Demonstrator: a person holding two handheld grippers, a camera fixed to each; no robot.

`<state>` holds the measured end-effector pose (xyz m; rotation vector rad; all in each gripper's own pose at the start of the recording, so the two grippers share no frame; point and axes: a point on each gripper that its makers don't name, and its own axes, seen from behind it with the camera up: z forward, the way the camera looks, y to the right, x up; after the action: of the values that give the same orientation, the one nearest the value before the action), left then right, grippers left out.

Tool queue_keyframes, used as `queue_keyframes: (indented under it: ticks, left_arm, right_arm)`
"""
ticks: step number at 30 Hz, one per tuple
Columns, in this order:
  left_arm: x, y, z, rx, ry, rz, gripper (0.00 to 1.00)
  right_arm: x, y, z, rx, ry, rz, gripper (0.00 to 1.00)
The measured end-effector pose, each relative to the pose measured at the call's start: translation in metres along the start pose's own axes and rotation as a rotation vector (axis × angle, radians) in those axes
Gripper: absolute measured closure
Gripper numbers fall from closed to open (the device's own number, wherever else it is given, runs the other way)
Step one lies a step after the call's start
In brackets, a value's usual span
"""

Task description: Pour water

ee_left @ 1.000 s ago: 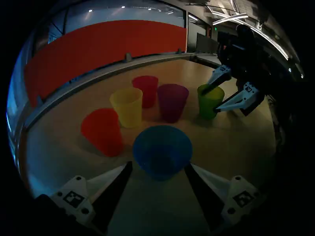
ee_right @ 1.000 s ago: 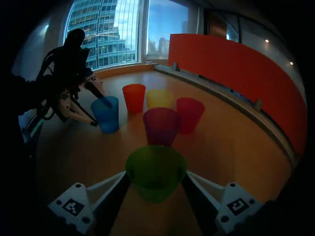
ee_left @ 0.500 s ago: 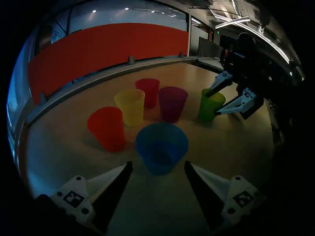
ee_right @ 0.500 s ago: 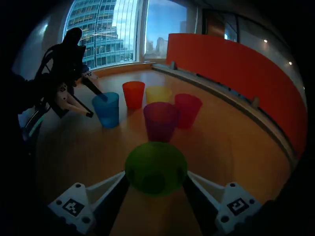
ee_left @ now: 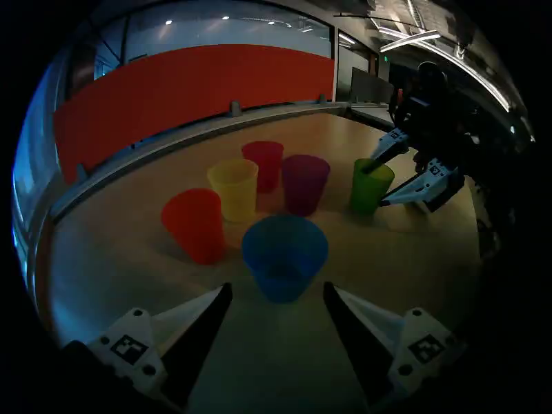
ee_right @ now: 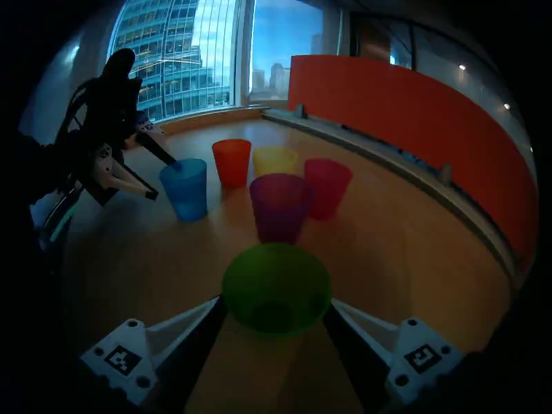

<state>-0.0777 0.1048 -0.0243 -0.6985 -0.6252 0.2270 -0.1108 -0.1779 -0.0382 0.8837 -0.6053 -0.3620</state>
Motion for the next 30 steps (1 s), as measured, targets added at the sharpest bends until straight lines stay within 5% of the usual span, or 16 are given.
queue_keyframes:
  ticks: [30]
  left_arm:
    - [0.005,-0.020,-0.064,0.170,0.149,-0.063,0.02]
  right_arm:
    - [-0.019,0.004,-0.076,-0.152,0.084,0.085,0.01]
